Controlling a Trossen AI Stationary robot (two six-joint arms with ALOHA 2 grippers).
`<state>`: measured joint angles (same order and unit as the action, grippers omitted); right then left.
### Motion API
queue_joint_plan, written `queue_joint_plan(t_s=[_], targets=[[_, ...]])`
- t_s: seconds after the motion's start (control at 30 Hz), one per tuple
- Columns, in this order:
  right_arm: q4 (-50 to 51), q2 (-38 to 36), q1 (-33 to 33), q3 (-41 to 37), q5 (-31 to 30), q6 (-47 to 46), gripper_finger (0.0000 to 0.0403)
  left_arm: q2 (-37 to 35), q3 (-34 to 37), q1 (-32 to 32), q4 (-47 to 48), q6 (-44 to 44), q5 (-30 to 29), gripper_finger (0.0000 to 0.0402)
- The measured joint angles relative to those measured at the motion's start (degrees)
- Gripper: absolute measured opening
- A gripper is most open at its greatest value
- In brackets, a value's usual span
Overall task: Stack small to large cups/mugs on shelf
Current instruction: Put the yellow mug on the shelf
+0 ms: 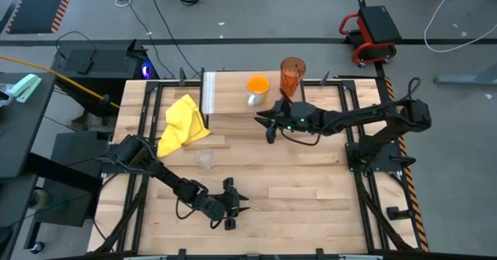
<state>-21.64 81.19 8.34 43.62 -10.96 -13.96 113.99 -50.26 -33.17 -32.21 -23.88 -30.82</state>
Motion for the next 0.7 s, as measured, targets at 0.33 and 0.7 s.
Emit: queue_joint_plan(t_s=[0.33, 0.7], targets=[[24.22, -9.98, -7.46, 0.02, -2.75, -7.11, 0.0116, 0.0, 0.0, 0.09, -0.07, 0.44, -0.35, 0.0151], [55.35, -10.45, -14.94, 0.0, -8.4, -23.08, 0.0116, 0.0, -0.02, 2.57, -0.6, 0.3, -0.53, 0.014]])
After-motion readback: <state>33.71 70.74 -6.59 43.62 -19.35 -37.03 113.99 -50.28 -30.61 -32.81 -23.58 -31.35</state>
